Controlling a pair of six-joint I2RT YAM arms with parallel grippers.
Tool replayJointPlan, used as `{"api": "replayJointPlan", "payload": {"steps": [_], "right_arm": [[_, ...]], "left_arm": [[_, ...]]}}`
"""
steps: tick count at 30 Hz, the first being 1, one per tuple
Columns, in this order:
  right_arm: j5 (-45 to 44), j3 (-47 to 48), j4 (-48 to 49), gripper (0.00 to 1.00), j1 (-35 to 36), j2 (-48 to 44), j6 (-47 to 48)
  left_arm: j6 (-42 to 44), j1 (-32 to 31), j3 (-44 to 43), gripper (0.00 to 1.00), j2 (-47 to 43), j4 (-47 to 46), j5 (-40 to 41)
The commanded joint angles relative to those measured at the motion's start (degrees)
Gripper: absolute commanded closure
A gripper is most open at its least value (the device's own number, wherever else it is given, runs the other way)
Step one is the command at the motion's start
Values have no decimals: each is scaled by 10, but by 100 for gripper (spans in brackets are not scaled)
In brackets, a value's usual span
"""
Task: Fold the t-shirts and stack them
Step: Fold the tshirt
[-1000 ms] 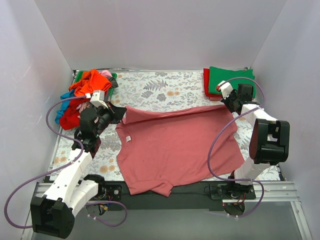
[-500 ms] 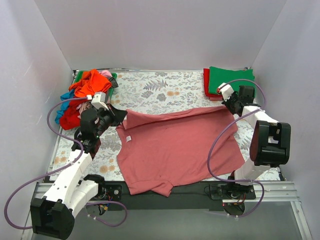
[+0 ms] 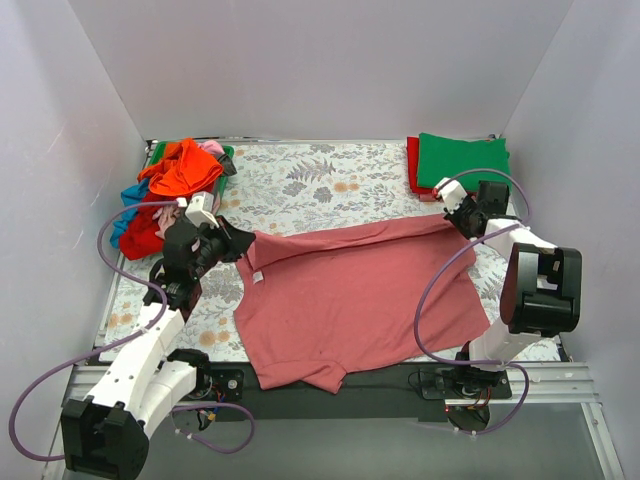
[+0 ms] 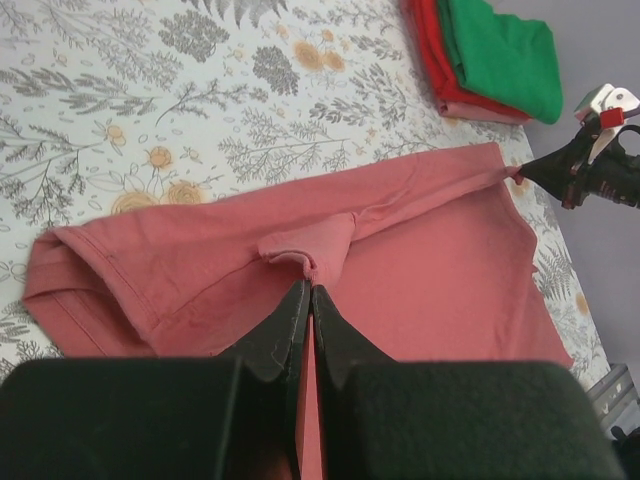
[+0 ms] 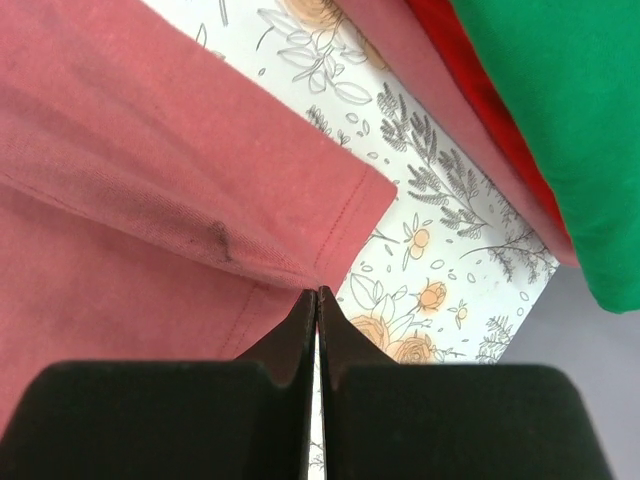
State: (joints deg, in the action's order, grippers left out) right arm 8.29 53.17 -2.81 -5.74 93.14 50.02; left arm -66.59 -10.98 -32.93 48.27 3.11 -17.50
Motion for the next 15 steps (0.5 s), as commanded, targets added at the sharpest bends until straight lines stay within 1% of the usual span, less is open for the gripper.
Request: {"api": "replayJointPlan", "payload": {"steps": [1,3,4,7,8,10,14,15], "right_arm": [[-1,-12,16,97,-12,-26,21],[-1,-21,16,91,-16,-35,30],[1,-26,16,81,-18,-40,34],[10,-49,13,57,-30,-70,51],[14,-54,12,47,-33,-79,53],[29,-63,7,37,-45,-108,54],[66,-68,-19,34,-57,-155,44],[87,-68,-31,34,-56,-171,41]], "left_arm": [[-9,2,9,100,-5,16,-17],[-11,2,12,100,2,20,-25],[-12,2,14,100,2,24,-25],[-13,2,15,100,9,33,-32],[-13,2,15,100,7,35,-33],[-12,3,16,100,7,38,-35],[-12,2,15,100,8,42,-44],[-12,2,15,100,9,43,-47]]}}
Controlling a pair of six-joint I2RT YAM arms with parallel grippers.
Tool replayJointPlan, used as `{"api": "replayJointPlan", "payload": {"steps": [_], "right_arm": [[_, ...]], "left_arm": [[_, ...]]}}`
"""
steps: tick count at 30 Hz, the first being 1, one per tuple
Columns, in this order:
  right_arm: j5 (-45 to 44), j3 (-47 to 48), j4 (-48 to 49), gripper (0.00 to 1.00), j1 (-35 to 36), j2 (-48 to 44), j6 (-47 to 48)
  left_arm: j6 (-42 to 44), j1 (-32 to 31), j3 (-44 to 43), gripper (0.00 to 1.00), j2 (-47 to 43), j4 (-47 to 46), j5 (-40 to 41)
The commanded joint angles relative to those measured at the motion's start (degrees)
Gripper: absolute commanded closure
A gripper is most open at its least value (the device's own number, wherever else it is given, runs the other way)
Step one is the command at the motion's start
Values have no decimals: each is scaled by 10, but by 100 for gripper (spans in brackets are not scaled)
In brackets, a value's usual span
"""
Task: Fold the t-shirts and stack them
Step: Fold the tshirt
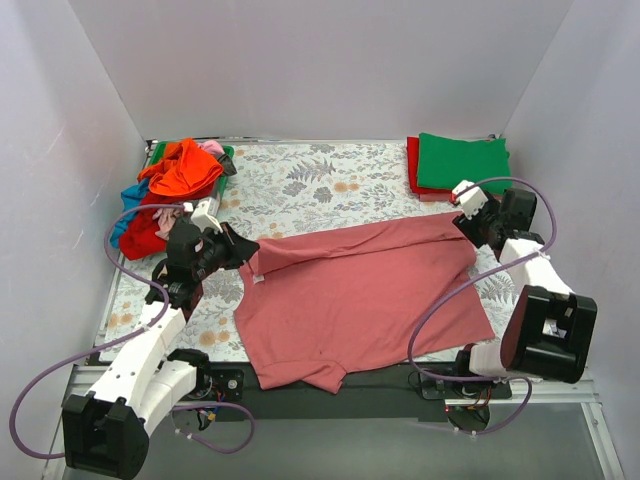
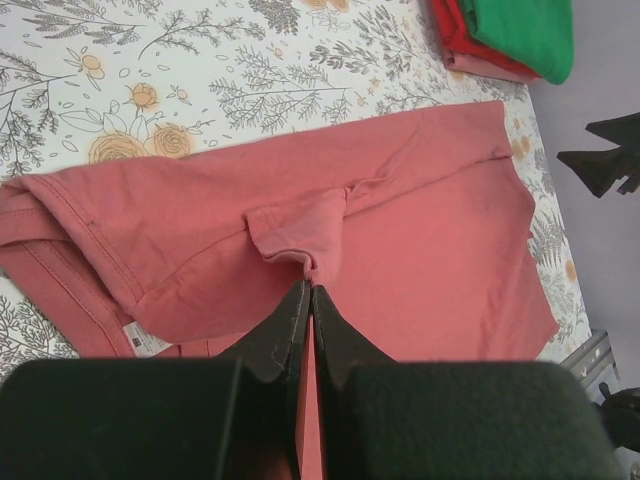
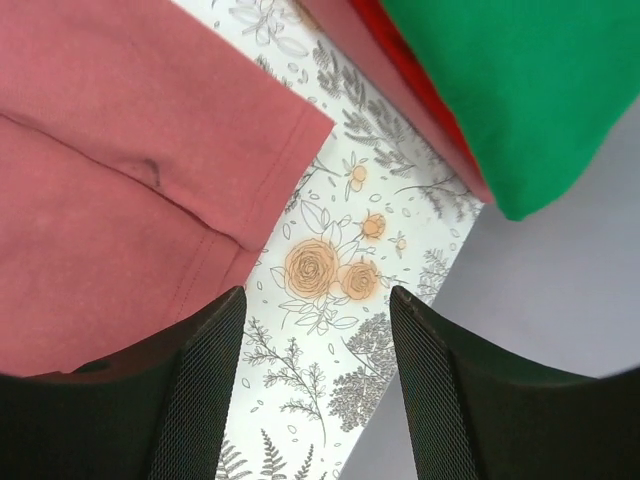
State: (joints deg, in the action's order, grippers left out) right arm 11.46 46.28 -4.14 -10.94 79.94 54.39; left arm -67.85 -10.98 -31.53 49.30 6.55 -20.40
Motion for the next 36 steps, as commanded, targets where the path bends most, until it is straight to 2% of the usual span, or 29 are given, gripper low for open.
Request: {"api": "replayJointPlan", "payload": {"steps": [1,9,13,15,17,18,21,24,26,29,31,36], "right_arm": [[69,5,-39,34,-5,-47,-15],[194,14,-128,33,-4,-113,-81],[221,21,-162,33,-2,-129,-97],[239,25,-179,33,-1,-141,-104],[254,25,-188,33,2,-152,-121],[268,25,-193,33,4,-163,-128],[288,20,-198,33,10,-182,-156],[303,10,-207,33,13,-196,-170],[312,-5,-212,32,13,-203,-174],[344,-37,-210,32,12,-217,-175],[370,-55,-209,31,12,-226,-172],[394,-86,-206,28,6,-255,-168]], "left_arm": [[2,1,1,100,-1,10,-19],[1,1,1,100,14,35,-44],[-19,1,-20,100,33,137,-81],[-32,1,-20,82,35,177,-99],[-48,-2,-20,71,31,214,-129],[-50,-3,-26,58,28,227,-137],[-47,-3,-51,43,26,264,-154],[-26,-3,-77,36,28,280,-119],[-19,-3,-86,32,42,254,-119],[-12,-4,-115,32,117,212,-131],[1,-15,-153,31,198,204,-128],[28,-58,-211,31,335,184,-74]]}}
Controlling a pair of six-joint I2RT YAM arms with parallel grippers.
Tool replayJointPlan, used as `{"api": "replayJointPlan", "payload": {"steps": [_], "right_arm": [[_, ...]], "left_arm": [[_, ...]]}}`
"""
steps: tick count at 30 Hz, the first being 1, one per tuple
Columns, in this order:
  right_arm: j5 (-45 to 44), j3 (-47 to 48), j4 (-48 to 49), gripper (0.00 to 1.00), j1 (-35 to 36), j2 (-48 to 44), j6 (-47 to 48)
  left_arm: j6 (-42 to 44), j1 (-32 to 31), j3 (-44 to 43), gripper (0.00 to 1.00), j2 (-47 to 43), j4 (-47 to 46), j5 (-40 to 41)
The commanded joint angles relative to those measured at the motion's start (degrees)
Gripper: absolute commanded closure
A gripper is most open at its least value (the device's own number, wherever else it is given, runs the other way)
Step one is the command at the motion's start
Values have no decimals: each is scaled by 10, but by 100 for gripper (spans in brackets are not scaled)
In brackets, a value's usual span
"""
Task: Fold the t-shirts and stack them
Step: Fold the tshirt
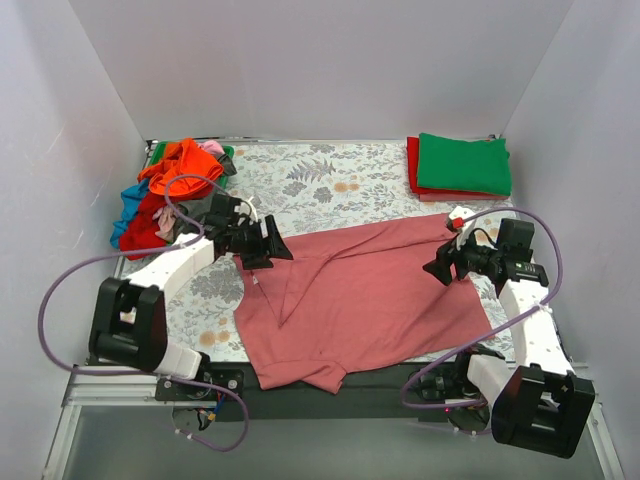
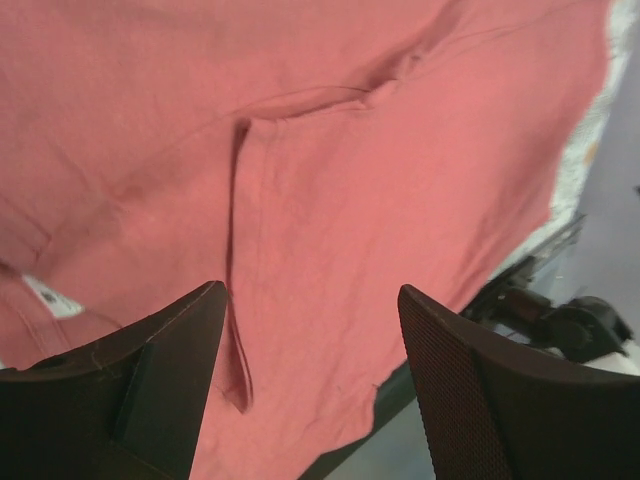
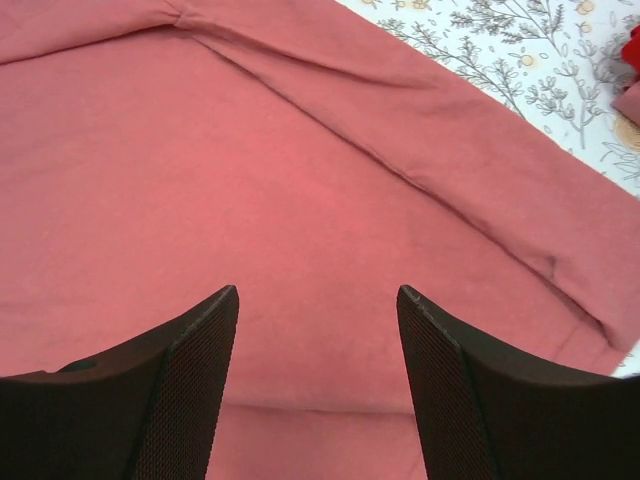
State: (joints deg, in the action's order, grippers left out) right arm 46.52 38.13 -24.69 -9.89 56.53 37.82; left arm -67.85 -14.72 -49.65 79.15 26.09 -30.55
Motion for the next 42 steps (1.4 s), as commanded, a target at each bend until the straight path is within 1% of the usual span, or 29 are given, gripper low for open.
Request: {"api": "replayJointPlan", "payload": {"steps": [1,2,5,11,18,22,36,42], "right_arm": [[50,-5,-1,28,-13,-24,-2],[56,-7,0,28,-17,-27,-1],[66,-17,1,27,-34,-32,-1],[73,-17,1,27,-41,-24,0],[70,-19,2,26,-43,-25,1],[71,-19,1,26,-44,-23,2],[70,-20,2,26,-46,-18,3],[69,-20,3,26,-47,-19,3]], "left_arm": [[35,-29,-36,32,49,-12,43],[40,-33,-46,33,73,-15,50],[57,-45,-48,33,100,-26,63],[83,-52,-35,33,128,-50,56],[94,-52,-5,33,124,-93,66],[98,-52,3,33,124,-103,65],[97,-52,-12,33,167,-123,22],[96,-54,-17,35,174,-129,-1]]}}
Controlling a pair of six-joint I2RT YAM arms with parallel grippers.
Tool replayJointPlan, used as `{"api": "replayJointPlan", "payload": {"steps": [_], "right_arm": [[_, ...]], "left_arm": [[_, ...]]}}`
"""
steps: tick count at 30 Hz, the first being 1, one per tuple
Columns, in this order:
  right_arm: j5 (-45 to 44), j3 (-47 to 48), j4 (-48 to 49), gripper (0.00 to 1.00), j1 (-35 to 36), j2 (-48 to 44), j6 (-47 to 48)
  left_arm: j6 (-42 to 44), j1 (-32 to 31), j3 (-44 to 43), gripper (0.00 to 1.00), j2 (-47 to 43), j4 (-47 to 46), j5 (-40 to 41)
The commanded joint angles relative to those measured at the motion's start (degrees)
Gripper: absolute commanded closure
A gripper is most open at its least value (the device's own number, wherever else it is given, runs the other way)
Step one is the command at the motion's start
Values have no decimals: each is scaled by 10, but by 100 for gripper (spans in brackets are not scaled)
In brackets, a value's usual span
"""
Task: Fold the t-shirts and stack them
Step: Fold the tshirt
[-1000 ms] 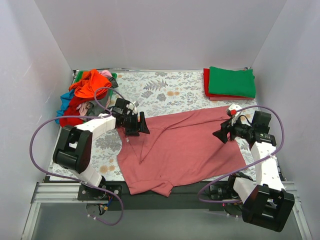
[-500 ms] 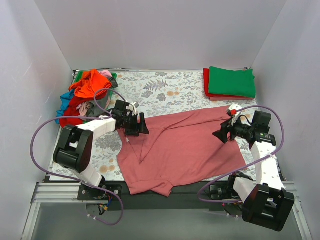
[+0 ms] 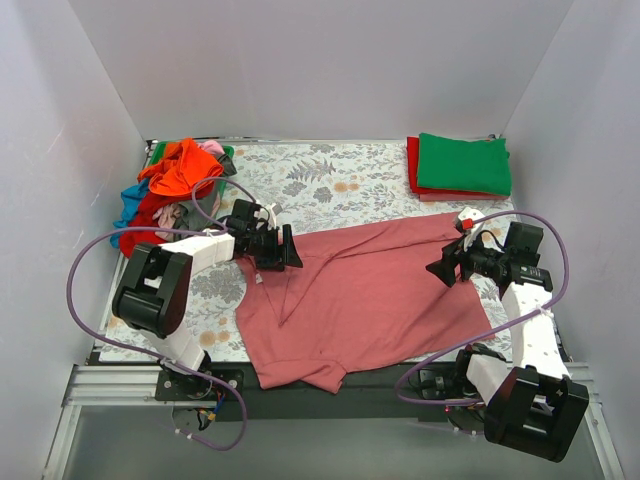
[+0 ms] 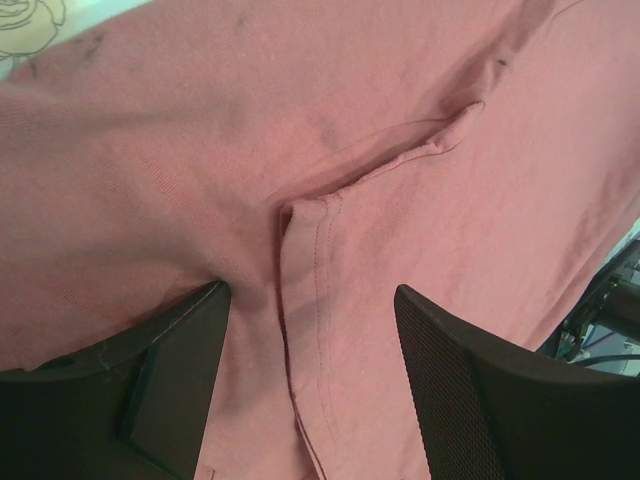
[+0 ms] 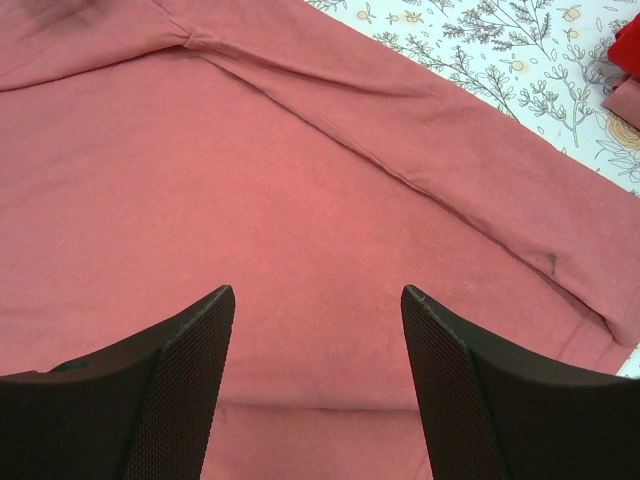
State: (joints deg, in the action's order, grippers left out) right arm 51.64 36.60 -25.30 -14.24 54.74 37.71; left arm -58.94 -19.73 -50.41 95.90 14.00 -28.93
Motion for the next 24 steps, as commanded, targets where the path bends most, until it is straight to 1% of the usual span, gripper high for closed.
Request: {"api": "replayJointPlan", "payload": {"steps": [1,3,6,9,10,14,17,24], "right_arm": [[18,-5,8,26,-4,1,4],[18,-5,8,26,-4,1,4],[19,-5,8,26,-4,-1,4],[20,-5,8,26,-4,-1,4],[20,-5,7,26,-5,-1,4],[20,-5,8,26,-6,-2,4],[21,-6,8,26,-7,-3,4],[22,-6,7,26,-11,-3,4]], "left_arm": [[7,-4,-9,35,6,-8,-20],[7,-5,-7,35,1,-7,-17],[3,-5,-2,35,-15,-5,11],[-2,-5,1,35,-35,9,76],[-2,-5,-1,35,-41,16,112],[-2,-5,-11,34,-35,43,165],[-3,-5,-14,34,-31,49,154],[2,-5,-20,35,-90,18,110]]}}
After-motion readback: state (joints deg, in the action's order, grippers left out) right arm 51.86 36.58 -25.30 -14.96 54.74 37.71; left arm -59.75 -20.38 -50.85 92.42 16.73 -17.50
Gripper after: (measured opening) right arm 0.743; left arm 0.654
